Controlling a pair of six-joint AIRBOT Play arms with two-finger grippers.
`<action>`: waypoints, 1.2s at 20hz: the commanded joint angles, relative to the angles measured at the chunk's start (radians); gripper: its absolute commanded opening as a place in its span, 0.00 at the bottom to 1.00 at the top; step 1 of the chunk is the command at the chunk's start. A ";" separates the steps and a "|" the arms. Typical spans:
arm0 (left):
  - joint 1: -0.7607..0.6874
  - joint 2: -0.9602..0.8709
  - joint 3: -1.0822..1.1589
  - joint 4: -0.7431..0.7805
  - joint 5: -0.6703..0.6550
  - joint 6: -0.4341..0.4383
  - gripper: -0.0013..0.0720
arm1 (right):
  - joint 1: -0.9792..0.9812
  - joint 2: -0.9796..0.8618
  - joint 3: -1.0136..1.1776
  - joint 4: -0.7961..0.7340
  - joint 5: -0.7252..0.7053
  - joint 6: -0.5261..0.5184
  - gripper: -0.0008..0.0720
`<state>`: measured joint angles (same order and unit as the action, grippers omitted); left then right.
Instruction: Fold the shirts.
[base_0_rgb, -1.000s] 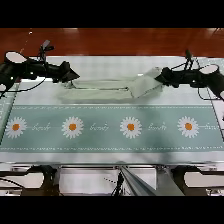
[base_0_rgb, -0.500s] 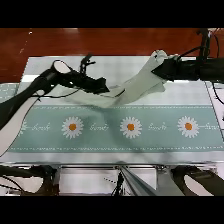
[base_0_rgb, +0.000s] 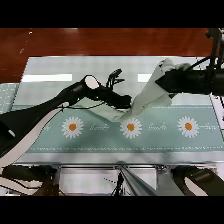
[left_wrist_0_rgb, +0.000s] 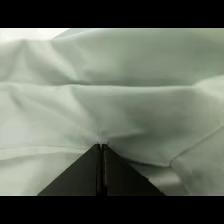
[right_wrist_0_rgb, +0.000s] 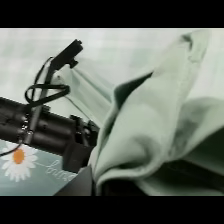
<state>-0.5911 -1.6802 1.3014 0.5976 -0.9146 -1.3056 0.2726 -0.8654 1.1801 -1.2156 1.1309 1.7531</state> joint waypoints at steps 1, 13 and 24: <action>0.083 0.029 0.000 0.017 -0.045 0.011 0.05 | 0.011 0.010 0.001 -0.123 0.004 0.027 0.04; 0.876 0.582 0.000 0.084 -0.201 0.042 0.05 | 0.294 -0.455 0.001 0.048 -0.612 0.072 0.04; 0.869 0.645 -0.115 0.084 -0.291 0.075 0.05 | 0.433 -0.642 0.001 0.299 -0.824 -0.025 0.67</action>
<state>0.2825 -1.0416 1.2392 0.6819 -1.1969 -1.2369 0.7048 -1.5162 1.1805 -0.9283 0.2588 1.7912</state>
